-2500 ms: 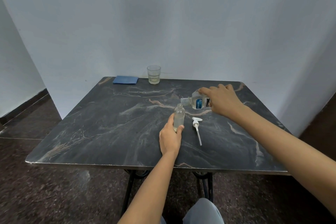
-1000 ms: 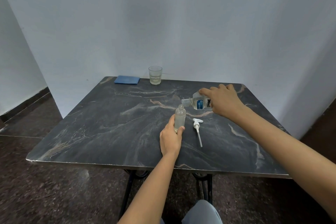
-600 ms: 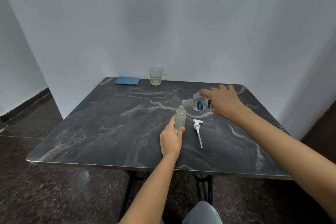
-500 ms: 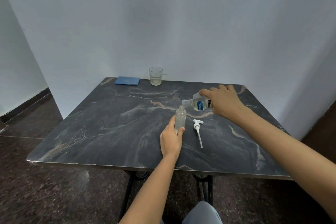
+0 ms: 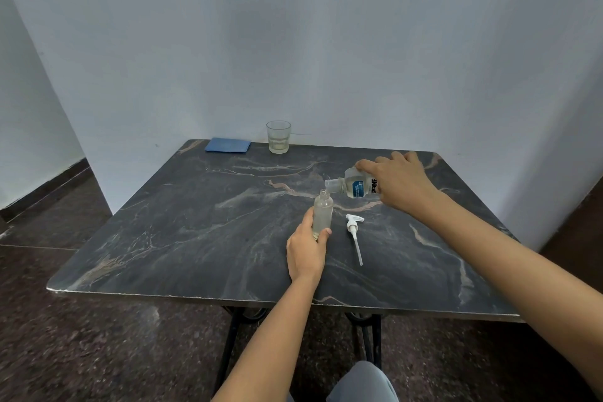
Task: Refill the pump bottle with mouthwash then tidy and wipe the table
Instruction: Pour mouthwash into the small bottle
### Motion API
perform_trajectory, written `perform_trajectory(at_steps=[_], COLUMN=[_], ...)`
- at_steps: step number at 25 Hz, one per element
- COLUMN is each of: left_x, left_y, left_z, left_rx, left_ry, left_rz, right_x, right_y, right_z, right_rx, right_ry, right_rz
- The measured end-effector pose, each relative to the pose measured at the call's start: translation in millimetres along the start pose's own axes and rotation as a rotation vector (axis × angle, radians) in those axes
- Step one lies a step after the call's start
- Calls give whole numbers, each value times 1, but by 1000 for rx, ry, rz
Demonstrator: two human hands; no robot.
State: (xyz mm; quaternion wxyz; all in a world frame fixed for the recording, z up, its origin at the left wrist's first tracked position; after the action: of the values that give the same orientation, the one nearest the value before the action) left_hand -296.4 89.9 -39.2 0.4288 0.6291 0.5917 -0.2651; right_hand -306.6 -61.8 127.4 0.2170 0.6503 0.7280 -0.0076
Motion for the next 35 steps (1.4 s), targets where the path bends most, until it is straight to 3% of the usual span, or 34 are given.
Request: perform_trajectory(at_steps=[35], left_x=[1], left_y=[1], left_z=[1], left_rx=[-7], left_ry=[5], left_rz=[1], right_x=[1], right_y=[-1], right_z=[-2], right_rx=[9], right_ry=[8], right_rz=[2])
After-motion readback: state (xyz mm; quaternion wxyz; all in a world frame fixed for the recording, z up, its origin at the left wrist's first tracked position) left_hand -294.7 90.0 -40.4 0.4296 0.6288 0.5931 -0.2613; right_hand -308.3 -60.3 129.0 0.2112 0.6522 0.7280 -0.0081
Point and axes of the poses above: each hand's wrist, its own y-axis towards the middle knuckle, its own z-axis out of the palm, x = y × z, the point moved 9 cm from there along y, towards the middle knuckle, and after that the axes turned 1 degree about y, right-handed, at the moved point
